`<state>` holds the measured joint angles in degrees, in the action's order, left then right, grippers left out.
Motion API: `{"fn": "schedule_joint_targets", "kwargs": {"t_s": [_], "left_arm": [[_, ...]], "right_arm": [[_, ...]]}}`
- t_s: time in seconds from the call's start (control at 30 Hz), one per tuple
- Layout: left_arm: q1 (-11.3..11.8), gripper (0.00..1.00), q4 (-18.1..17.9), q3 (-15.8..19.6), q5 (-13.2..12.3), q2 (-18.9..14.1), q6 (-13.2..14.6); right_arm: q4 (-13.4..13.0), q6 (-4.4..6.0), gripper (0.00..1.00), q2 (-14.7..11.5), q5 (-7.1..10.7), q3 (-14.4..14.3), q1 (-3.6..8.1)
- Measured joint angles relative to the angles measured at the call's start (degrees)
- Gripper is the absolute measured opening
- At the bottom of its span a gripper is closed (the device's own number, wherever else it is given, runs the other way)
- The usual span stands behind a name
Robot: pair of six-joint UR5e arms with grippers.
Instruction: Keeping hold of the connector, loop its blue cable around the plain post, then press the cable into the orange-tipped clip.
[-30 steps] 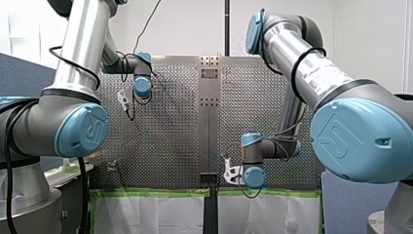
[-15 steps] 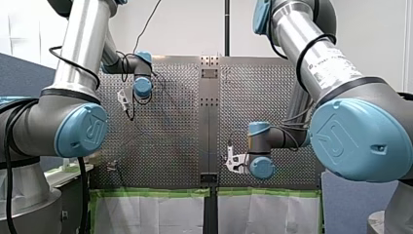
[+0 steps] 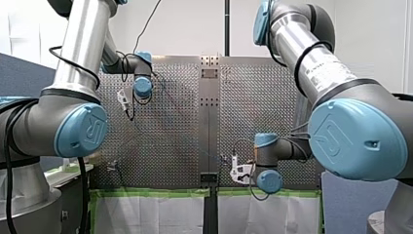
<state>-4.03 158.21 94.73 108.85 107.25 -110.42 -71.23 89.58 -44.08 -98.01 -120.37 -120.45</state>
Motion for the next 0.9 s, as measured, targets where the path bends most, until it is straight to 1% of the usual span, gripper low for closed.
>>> {"fn": "schedule_joint_targets", "kwargs": {"t_s": [0.1,0.23,0.33,0.4,0.43,0.53,0.63,0.73,0.9], "left_arm": [[-0.06,0.91,0.0,0.0,0.0,0.0,0.02],[-0.15,0.91,0.0,-0.01,0.03,0.0,0.03],[-0.19,0.91,-0.01,0.0,0.13,0.0,0.03],[-0.24,0.91,-0.02,-0.01,0.24,-0.01,0.03],[-0.26,0.91,-0.04,-0.01,0.27,0.0,0.03],[-0.32,0.91,-0.07,-0.01,0.33,0.0,-0.03],[-0.35,0.91,-0.1,0.02,0.33,0.0,-0.52],[-0.26,0.91,-0.05,0.04,0.32,0.0,-1.86],[0.13,0.91,1.41,0.06,0.45,-0.05,-4.52]], "right_arm": [[-1.55,0.35,0.0,0.3,0.99,0.22,0.83],[-3.87,0.61,0.0,0.42,3.08,0.82,1.86],[-5.1,0.66,0.0,0.55,4.68,1.28,2.38],[-5.42,0.63,0.0,0.87,5.65,1.57,2.58],[-5.51,0.57,0.0,1.29,6.32,1.79,2.69],[-5.69,0.35,0.0,2.76,7.42,2.41,2.88],[-5.8,0.23,0.0,4.4,7.9,3.06,3.0],[-5.7,0.06,0.0,6.03,8.14,3.6,3.04],[-5.5,-0.29,0.0,7.19,8.25,3.83,3.06]]}}
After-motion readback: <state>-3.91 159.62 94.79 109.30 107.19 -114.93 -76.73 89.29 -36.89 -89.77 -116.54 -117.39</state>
